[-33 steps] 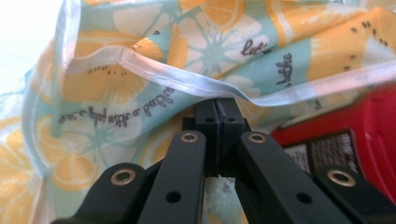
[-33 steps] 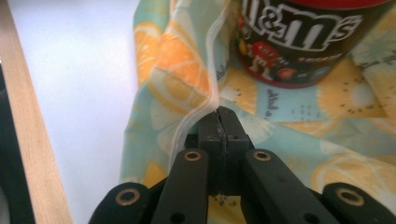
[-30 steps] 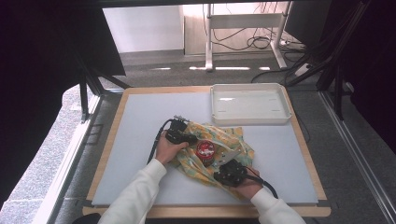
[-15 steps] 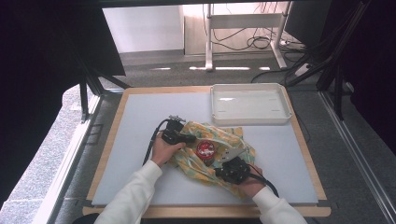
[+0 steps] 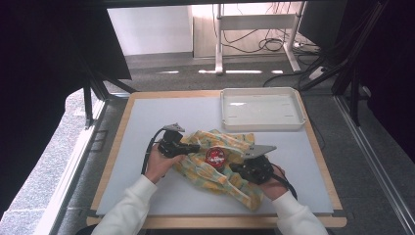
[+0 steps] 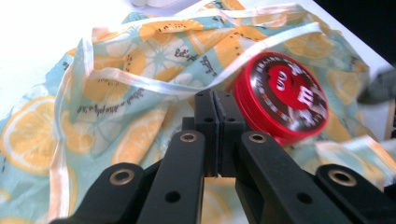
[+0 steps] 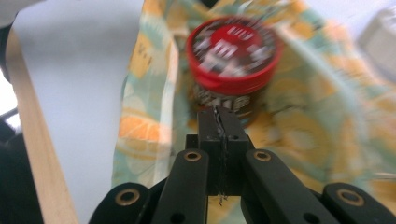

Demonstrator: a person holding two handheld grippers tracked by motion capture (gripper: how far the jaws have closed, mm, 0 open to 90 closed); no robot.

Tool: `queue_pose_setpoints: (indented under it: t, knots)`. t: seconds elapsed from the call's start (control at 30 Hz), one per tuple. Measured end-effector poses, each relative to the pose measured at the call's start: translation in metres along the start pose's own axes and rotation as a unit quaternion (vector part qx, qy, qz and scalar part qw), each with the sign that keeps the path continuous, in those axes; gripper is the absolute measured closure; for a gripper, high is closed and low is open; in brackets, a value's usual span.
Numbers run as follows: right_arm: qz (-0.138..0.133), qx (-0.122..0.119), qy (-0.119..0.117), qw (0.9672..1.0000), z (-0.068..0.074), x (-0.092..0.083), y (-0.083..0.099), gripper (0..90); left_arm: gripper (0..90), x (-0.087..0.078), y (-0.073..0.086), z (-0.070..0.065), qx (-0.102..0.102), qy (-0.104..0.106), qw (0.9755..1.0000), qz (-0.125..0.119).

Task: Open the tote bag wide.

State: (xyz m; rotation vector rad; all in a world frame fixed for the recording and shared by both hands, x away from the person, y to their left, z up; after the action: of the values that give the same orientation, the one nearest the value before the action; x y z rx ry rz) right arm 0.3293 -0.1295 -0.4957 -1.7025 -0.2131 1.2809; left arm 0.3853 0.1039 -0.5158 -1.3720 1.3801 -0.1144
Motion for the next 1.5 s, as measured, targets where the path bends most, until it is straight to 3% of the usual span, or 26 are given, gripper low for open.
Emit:
queue_pose_setpoints:
  t: [0.1,0.27,0.37,0.4,0.5,0.7,0.97,1.13,1.23,1.4,1.5]
  knots:
    - [-0.013,0.01,0.007,0.9998,-0.009,-0.003,-0.009,88.9,89.9,-0.002,0.006,-0.004,-0.003,0.02,0.9998,0.004]
    - [-0.021,0.02,0.018,0.9994,-0.025,0.002,-0.024,88.9,89.9,0.001,0.013,-0.004,-0.004,0.021,0.9997,0.014]
    - [-0.013,0.033,0.02,0.9992,-0.036,0.014,-0.029,88.9,90.0,0.0,0.017,-0.003,-0.005,0.02,0.9996,0.018]
    - [0.005,0.036,0.024,0.999,-0.04,0.024,-0.027,88.9,90.0,-0.001,0.02,-0.004,-0.005,0.02,0.9996,0.018]
    - [0.021,0.043,0.025,0.9985,-0.048,0.038,-0.022,88.9,90.0,-0.001,0.023,-0.004,-0.005,0.02,0.9996,0.02]
    - [0.032,0.064,0.029,0.997,-0.059,0.049,-0.018,88.9,90.0,0.005,0.03,-0.005,-0.007,0.022,0.9992,0.032]
    - [0.054,0.103,0.039,0.9924,-0.085,0.073,-0.005,89.0,90.0,0.014,0.047,-0.011,0.0,0.023,0.9979,0.062]
    - [0.061,0.121,0.044,0.9898,-0.097,0.081,0.001,88.9,90.0,0.015,0.052,-0.011,-0.003,0.023,0.9976,0.065]
    - [0.061,0.135,0.039,0.9882,-0.101,0.085,0.005,88.9,90.0,0.017,0.054,-0.009,-0.007,0.022,0.9974,0.069]
    - [0.06,0.136,0.041,0.988,-0.101,0.084,0.006,88.9,90.0,0.017,0.054,-0.008,-0.011,0.021,0.9976,0.065]
    - [0.036,0.119,0.042,0.9914,-0.094,0.072,-0.005,88.9,90.0,0.013,0.052,-0.006,-0.013,0.021,0.9983,0.053]
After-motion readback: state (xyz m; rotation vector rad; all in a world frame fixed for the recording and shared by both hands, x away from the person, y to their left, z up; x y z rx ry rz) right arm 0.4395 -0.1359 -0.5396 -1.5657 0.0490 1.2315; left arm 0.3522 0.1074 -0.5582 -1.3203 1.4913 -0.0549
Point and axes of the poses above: each handheld gripper's, and its own axes: x roughly forward along the jaws, y roughly out of its underside, z roughly to its left, the point moved 5 cm from there along x, roughly forward along the jaws, and after that the axes turned 2 degrees about y, right-handed, at the moved point
